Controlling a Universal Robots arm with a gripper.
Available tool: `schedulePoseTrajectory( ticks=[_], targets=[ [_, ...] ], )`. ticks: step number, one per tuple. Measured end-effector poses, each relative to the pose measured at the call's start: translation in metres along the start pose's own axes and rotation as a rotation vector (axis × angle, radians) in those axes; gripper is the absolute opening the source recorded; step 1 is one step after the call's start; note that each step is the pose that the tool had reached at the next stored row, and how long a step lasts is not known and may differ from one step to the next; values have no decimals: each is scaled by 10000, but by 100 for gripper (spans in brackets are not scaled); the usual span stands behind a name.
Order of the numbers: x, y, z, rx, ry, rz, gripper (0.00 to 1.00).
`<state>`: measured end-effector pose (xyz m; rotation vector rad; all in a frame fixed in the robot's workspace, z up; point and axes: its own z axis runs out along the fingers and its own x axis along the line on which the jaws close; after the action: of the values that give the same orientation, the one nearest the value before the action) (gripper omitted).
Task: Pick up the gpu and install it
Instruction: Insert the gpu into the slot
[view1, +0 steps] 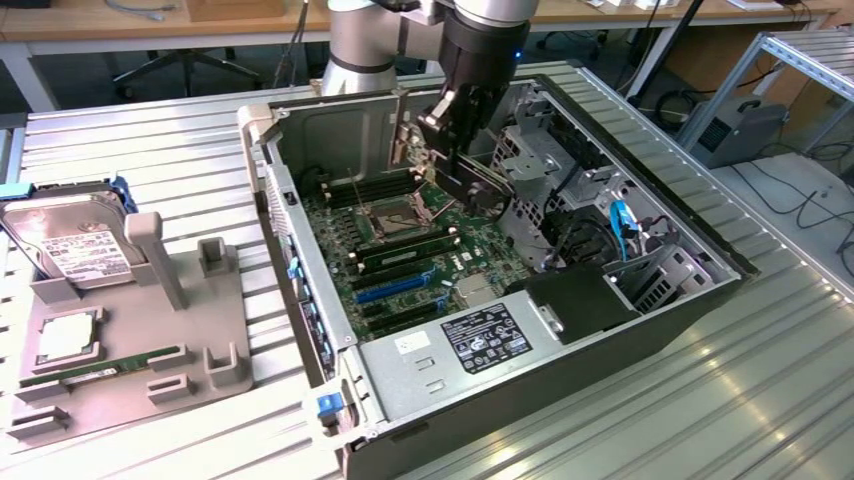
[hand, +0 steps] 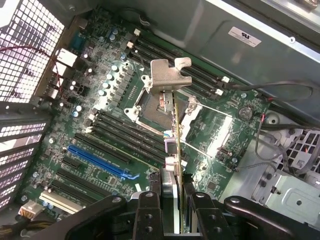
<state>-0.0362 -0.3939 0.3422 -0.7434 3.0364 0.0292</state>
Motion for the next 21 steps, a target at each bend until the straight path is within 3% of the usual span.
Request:
schedulePoseTrajectory(
  ticks=[21],
  targets=[
    [0,0,1,-26,18,-1303,27]
  ],
)
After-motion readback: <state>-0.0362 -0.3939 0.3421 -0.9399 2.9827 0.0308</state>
